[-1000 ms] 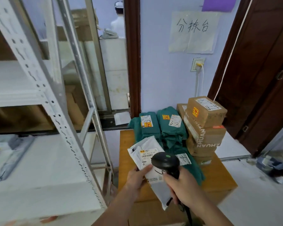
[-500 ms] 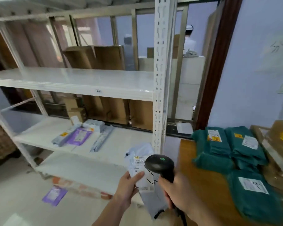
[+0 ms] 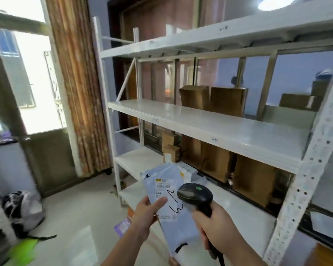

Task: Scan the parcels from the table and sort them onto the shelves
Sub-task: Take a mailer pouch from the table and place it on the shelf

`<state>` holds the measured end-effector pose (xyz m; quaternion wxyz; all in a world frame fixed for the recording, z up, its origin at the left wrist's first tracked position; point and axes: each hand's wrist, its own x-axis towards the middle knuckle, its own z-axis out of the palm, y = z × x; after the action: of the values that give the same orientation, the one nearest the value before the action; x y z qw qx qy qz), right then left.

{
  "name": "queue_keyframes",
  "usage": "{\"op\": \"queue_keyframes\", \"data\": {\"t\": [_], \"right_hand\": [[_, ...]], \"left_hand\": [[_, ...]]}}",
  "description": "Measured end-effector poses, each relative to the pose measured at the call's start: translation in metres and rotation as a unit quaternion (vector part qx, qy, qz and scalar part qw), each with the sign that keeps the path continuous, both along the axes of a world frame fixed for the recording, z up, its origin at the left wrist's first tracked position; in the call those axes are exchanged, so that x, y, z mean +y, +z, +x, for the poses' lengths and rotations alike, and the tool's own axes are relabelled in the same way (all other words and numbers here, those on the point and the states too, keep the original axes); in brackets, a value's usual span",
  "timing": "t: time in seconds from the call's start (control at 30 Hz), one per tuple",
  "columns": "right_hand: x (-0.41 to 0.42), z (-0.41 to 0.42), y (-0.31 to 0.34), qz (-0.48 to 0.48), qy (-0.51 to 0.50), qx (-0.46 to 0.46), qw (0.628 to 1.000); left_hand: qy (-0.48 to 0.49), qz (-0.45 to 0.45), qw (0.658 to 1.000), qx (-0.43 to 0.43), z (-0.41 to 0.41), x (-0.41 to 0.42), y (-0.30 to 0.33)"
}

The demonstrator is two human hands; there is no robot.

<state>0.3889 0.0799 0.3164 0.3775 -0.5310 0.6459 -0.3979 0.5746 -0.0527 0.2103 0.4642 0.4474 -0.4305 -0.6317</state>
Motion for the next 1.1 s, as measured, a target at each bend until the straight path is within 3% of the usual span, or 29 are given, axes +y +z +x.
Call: {"op": "queue_keyframes", "data": {"t": [0.37, 0.77, 1.1], "right_hand": [[-0.122, 0.081, 0.028, -0.013, 0.073, 0.007, 0.997], [-0.282, 0.185, 0.066, -0.078, 0.045, -0.007, 0.996], [-0.408, 0.205, 0.091, -0.124, -0.022, 0.004, 0.992]], "left_hand": [[0.075, -0.027, 0.996, 0.028, 0.100, -0.103, 0.031], [0.021, -0.074, 0.996, 0.033, 0.196, -0.282, 0.080], [-0.038, -0.141, 0.989, 0.038, 0.185, -0.444, 0.140]]}}
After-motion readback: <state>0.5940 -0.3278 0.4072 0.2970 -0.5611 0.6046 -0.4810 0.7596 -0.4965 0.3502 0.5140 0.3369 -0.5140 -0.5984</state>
